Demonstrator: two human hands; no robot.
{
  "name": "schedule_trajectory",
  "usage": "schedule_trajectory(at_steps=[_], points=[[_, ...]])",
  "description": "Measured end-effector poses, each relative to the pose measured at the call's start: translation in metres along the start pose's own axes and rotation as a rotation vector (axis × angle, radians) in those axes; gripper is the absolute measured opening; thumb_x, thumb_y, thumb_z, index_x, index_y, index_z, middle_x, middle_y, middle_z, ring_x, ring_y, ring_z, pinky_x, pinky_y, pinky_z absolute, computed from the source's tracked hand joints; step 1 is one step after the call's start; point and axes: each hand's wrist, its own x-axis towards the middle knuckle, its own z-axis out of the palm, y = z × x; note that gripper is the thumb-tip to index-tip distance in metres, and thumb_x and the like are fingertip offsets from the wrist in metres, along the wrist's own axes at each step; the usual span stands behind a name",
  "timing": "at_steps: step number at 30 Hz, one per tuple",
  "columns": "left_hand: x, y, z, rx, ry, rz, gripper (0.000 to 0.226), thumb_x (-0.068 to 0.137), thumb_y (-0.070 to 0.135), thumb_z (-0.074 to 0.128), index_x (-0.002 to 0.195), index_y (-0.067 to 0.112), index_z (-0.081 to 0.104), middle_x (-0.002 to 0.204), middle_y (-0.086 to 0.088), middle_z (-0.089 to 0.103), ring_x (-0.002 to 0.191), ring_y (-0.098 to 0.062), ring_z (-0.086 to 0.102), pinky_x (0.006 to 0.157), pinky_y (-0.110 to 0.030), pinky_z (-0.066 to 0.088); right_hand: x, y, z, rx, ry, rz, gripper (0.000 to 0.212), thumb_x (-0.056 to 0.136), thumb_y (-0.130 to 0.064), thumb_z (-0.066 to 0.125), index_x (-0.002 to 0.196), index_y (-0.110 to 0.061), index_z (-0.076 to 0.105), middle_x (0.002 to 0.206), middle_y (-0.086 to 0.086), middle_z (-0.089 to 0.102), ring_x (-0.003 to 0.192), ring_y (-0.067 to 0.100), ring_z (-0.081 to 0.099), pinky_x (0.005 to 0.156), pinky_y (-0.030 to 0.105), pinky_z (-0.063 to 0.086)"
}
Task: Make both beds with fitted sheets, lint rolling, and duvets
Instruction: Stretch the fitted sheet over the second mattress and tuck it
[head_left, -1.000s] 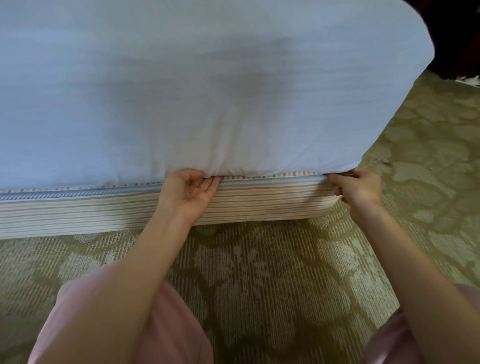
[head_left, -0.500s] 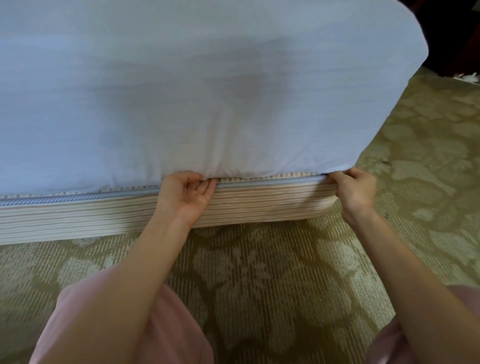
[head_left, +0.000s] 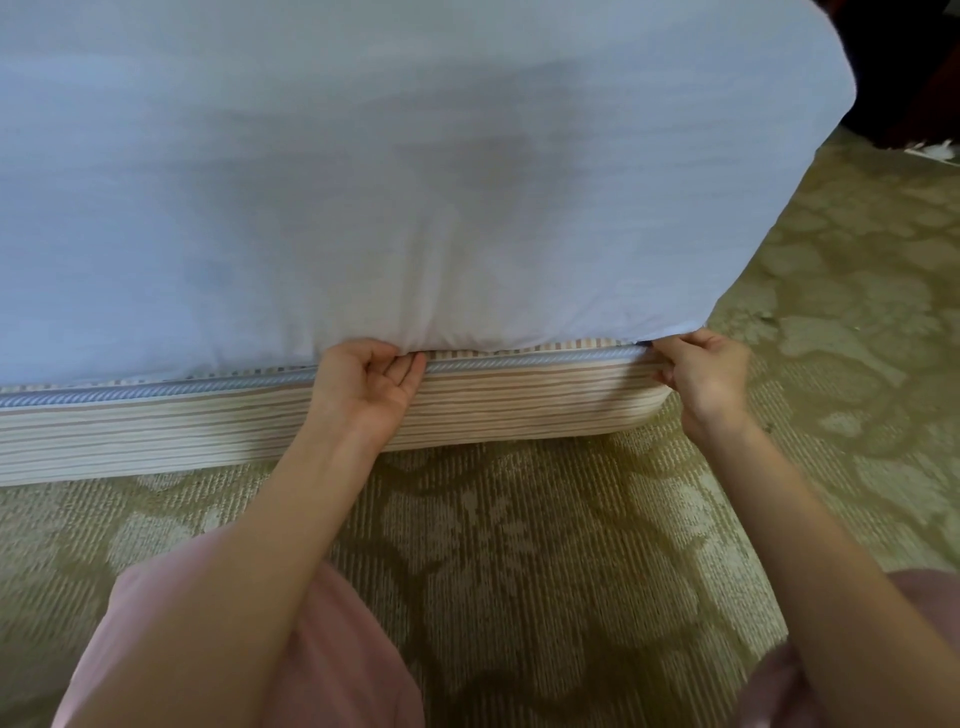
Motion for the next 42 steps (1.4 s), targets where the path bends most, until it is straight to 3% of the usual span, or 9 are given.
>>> schedule_trajectory(at_steps=[6, 17, 20, 23, 28, 31, 34, 38, 42], points=[[-0.006, 0.004, 0.000, -0.013, -0.020, -0.036, 0.024, 0.087, -0.009, 0.035, 0.083, 0.004, 0.055, 0.092, -0.010, 0.063, 0.093, -0.024, 0.061, 0.096, -0.037, 0.044, 0.006, -0.002, 0.010, -0.542, 0.281, -0.172, 0.018, 0.085, -0.020, 0.057, 0.069, -0.011, 0.060, 0.067, 0.007, 0.057, 0.065, 0.025, 0.051, 0.059, 0.027, 0.031], [-0.008, 0.004, -0.005, 0.017, -0.085, -0.059, 0.024, 0.087, -0.006, 0.034, 0.079, 0.006, 0.053, 0.093, -0.009, 0.063, 0.095, -0.025, 0.061, 0.099, -0.039, 0.043, 0.005, -0.002, 0.042, -0.577, 0.619, -0.093, 0.015, 0.088, -0.011, 0.048, 0.074, -0.016, 0.054, 0.092, 0.014, 0.065, 0.071, 0.023, 0.043, 0.085, 0.034, 0.029], [-0.015, 0.005, -0.006, 0.057, -0.114, -0.076, 0.022, 0.088, -0.003, 0.036, 0.078, 0.009, 0.051, 0.092, -0.009, 0.062, 0.095, -0.023, 0.060, 0.096, -0.040, 0.043, 0.002, -0.006, 0.040, -0.570, 0.565, -0.054, 0.016, 0.088, -0.009, 0.049, 0.084, -0.008, 0.065, 0.096, 0.017, 0.067, 0.083, 0.030, 0.057, 0.084, 0.035, 0.035], [-0.030, 0.009, -0.002, 0.144, -0.089, -0.094, 0.021, 0.091, -0.001, 0.035, 0.084, 0.011, 0.052, 0.099, -0.008, 0.061, 0.098, -0.021, 0.058, 0.099, -0.043, 0.038, -0.001, -0.017, 0.024, -0.574, 0.306, 0.003, 0.018, 0.085, -0.005, 0.053, 0.097, -0.003, 0.066, 0.103, 0.019, 0.067, 0.098, 0.036, 0.061, 0.077, 0.036, 0.044], [-0.065, 0.016, 0.006, 0.730, -0.022, -0.112, 0.018, 0.094, 0.011, 0.042, 0.107, 0.010, 0.054, 0.112, -0.003, 0.065, 0.103, -0.023, 0.061, 0.086, -0.034, 0.041, -0.004, -0.056, -0.013, -0.753, -0.071, 0.086, 0.026, 0.076, -0.006, 0.070, 0.102, -0.002, 0.065, 0.096, 0.013, 0.064, 0.090, 0.028, 0.059, 0.076, 0.033, 0.045], [-0.097, 0.041, 0.029, 1.112, -0.225, 0.117, 0.015, 0.094, 0.008, 0.048, 0.101, 0.013, 0.061, 0.096, -0.003, 0.072, 0.081, -0.014, 0.067, 0.072, -0.026, 0.045, -0.017, -0.109, -0.021, -0.717, 0.196, -0.099, 0.028, 0.079, -0.005, 0.061, 0.106, 0.001, 0.066, 0.103, 0.022, 0.066, 0.098, 0.035, 0.061, 0.080, 0.037, 0.048], [-0.112, 0.085, 0.078, 1.250, -0.425, 0.615, 0.022, 0.091, 0.000, 0.046, 0.087, 0.016, 0.061, 0.077, 0.002, 0.068, 0.057, -0.005, 0.062, 0.056, -0.011, 0.044, -0.026, -0.195, -0.006, -0.470, 0.479, -0.425, 0.032, 0.081, -0.007, 0.051, 0.112, -0.010, 0.059, 0.111, 0.008, 0.062, 0.108, 0.028, 0.057, 0.082, 0.032, 0.043], [-0.076, 0.144, 0.158, 1.527, -0.303, 1.272, 0.022, 0.086, 0.008, 0.043, 0.090, 0.014, 0.064, 0.080, 0.004, 0.066, 0.077, -0.012, 0.063, 0.073, -0.026, 0.050, 0.005, -0.285, 0.062, -0.705, 0.082, -0.698, 0.023, 0.085, -0.025, 0.055, 0.101, -0.011, 0.066, 0.104, 0.011, 0.066, 0.097, 0.028, 0.060, 0.083, 0.035, 0.048], [-0.001, 0.167, 0.185, 1.980, -0.148, 1.387, 0.024, 0.092, 0.015, 0.037, 0.102, 0.008, 0.058, 0.100, -0.009, 0.061, 0.093, -0.029, 0.055, 0.073, -0.036, 0.041, 0.050, -0.286, 0.123, -1.048, -0.157, -0.682, 0.037, 0.094, -0.038, 0.051, 0.106, -0.005, 0.062, 0.111, 0.016, 0.063, 0.093, 0.030, 0.056, 0.078, 0.035, 0.044]])
